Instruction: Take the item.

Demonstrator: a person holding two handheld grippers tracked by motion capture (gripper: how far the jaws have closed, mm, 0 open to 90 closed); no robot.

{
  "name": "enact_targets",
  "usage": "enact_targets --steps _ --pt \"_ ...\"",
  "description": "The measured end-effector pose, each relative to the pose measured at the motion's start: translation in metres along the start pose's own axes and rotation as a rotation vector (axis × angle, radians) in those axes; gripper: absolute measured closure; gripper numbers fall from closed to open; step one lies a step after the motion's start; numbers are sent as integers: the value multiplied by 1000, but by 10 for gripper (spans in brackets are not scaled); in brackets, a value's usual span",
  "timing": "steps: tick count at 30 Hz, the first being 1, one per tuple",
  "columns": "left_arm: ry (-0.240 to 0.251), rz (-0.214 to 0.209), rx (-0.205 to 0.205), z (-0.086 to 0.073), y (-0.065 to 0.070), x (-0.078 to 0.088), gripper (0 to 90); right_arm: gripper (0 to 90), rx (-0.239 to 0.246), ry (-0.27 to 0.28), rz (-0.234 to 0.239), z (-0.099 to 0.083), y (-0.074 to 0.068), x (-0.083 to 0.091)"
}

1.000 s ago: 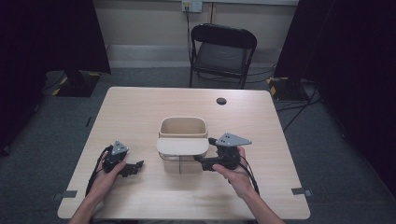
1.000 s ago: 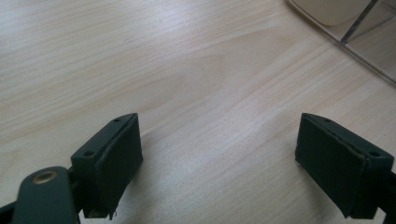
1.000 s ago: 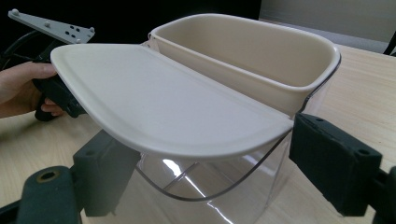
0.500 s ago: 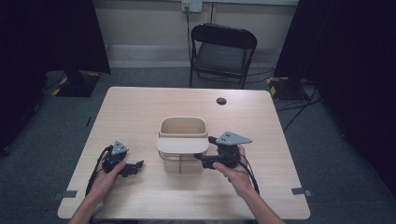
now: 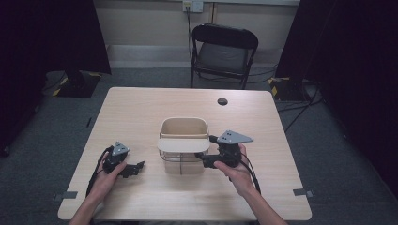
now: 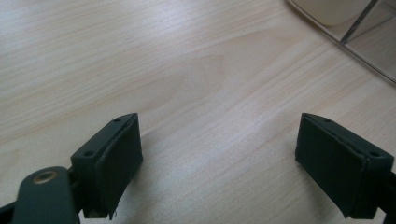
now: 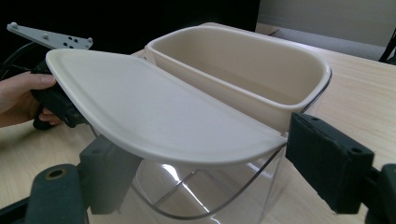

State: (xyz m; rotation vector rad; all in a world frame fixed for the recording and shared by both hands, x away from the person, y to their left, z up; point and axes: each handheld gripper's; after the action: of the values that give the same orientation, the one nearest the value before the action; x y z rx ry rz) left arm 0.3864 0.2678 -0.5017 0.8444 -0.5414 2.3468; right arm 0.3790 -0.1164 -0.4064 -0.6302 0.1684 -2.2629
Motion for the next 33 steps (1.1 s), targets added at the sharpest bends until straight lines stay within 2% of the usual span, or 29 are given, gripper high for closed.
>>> enact_targets --steps 16,33 --pt "1 0 1 0 0 0 141 192 0 8 3 4 0 -1" --pt "2 -2 4 0 0 0 141 265 9 10 38 11 -5 -4"
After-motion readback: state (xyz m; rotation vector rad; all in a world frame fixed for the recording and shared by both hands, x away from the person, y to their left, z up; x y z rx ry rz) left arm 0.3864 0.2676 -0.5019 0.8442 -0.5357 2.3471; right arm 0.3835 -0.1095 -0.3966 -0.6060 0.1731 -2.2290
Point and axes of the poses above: each handheld gripper's, and its own axes: x roughly backward along the jaws, z roughly out of its top, y roughly to its right, and after that the axes turned 13 degrees about -x, right-handed
